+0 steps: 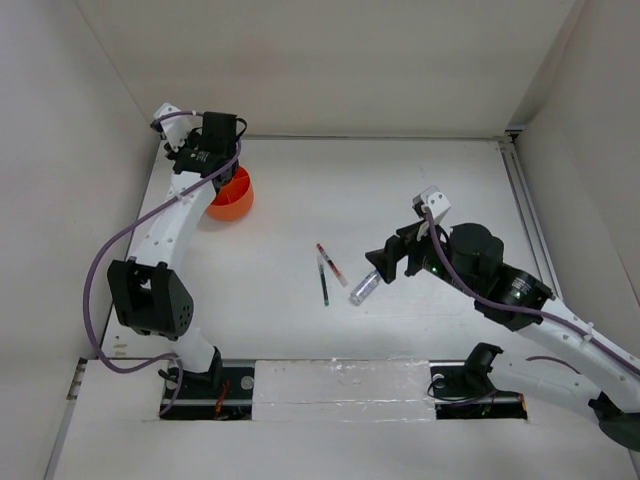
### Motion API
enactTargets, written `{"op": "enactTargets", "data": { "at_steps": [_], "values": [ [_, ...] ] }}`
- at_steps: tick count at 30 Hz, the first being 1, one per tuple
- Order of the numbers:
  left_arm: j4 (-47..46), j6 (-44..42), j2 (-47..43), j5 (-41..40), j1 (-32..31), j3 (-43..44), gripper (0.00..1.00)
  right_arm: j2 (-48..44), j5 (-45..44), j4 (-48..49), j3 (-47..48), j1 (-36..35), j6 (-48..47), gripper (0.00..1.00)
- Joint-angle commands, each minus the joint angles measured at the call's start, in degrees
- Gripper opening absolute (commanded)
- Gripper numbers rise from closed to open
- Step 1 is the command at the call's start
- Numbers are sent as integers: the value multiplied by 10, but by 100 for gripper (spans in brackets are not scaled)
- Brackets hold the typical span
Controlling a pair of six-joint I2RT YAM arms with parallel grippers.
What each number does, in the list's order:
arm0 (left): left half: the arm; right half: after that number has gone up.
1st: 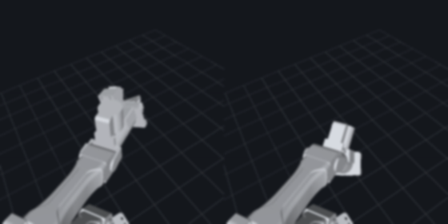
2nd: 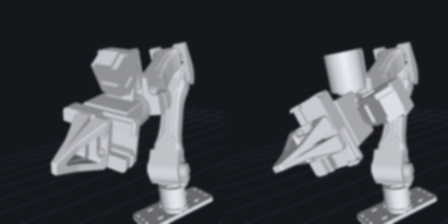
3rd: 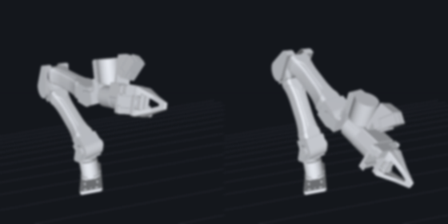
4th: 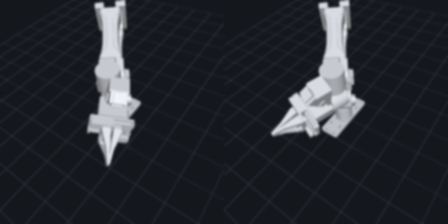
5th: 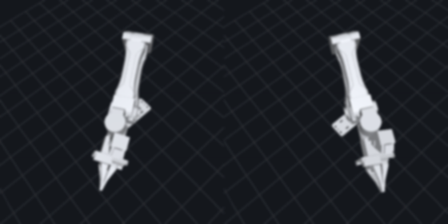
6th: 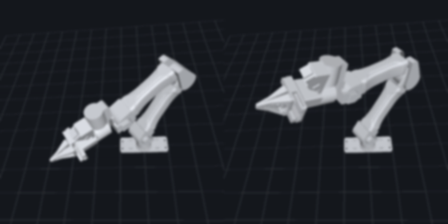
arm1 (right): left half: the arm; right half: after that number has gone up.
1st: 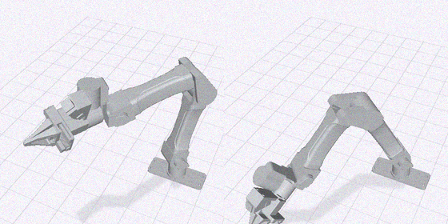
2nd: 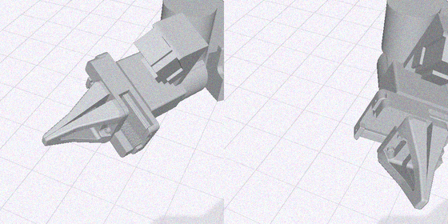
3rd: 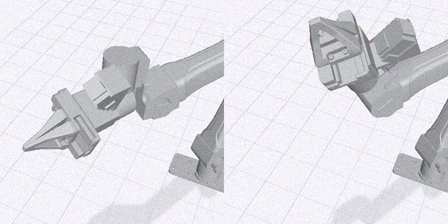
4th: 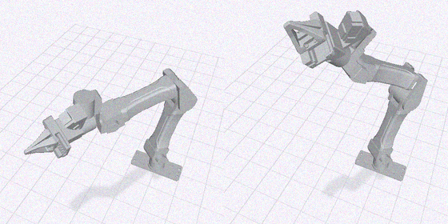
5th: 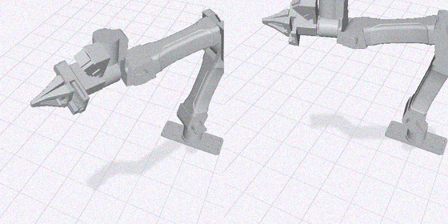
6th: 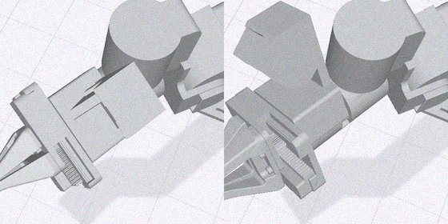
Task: Sort the stationery into containers
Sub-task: Place the pen in the storage box.
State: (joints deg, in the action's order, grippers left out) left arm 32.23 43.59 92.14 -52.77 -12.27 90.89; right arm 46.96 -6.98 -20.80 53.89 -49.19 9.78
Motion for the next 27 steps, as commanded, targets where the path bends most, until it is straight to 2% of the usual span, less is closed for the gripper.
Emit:
{"op": "enactTargets", "data": {
  "at_steps": [1,6,9,14,21,27],
  "values": [
    [-37,-7,1,-70,1,2,0,-8,25,45,-1,0,-10,99],
    [-101,-16,7,-81,27,-32,0,3,36,52,-1,0,-10,99],
    [-101,-7,19,-113,27,-38,0,3,42,52,-1,0,-10,99],
    [-131,2,30,-111,27,-56,0,3,47,57,-6,0,-10,99],
    [-105,61,71,-111,27,-50,0,9,52,57,-6,0,-15,99],
    [-96,70,103,-117,27,-25,0,3,52,57,-6,0,-15,99]
  ]
}}
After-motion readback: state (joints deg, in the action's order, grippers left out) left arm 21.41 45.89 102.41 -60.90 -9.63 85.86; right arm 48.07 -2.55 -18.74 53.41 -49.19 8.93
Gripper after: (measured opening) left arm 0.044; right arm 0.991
